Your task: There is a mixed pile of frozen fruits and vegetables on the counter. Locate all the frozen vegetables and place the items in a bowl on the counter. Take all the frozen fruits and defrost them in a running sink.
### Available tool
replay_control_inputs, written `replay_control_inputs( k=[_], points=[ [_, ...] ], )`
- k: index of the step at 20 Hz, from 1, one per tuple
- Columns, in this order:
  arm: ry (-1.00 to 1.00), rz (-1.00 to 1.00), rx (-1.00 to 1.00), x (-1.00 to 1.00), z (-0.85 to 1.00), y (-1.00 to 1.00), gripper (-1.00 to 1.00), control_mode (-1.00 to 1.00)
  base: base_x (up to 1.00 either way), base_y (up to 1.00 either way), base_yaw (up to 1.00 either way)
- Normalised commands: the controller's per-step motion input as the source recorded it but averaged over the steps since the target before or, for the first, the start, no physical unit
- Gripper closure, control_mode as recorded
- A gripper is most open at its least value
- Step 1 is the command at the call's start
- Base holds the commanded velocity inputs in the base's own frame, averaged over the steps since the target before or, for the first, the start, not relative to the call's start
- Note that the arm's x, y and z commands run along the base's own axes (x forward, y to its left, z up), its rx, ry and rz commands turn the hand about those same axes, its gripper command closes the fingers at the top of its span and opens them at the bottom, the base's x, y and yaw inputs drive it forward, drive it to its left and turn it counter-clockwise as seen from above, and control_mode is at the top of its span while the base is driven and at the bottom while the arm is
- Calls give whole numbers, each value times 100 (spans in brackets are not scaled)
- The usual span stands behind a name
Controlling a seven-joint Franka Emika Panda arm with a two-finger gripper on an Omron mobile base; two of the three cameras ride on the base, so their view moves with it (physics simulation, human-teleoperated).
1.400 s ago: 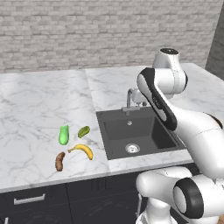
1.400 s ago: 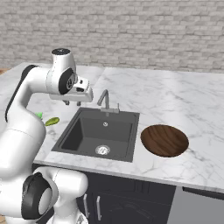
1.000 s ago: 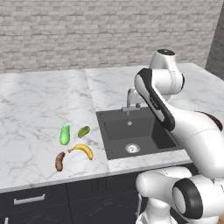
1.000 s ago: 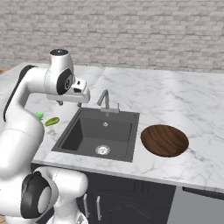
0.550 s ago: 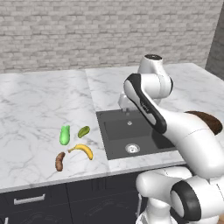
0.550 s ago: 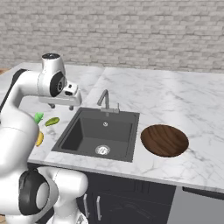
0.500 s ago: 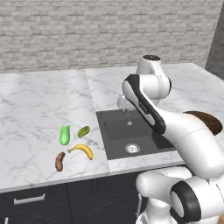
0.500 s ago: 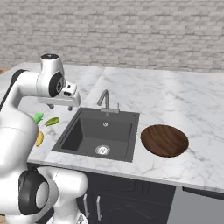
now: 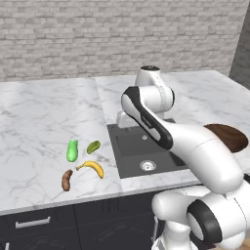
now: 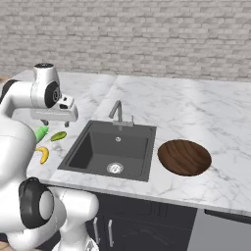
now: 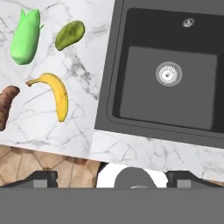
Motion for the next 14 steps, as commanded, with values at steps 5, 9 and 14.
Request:
replay_control_inputs(
  k=[5, 9, 14],
  points=[
    [8, 7, -1, -11, -7, 47, -100, -100, 0, 0, 0],
    [8, 9, -1, -10, -11, 45, -100, -100, 0, 0, 0],
    [6, 12, 0, -19, -16, 40, -100, -100, 0, 0, 0]
  ],
)
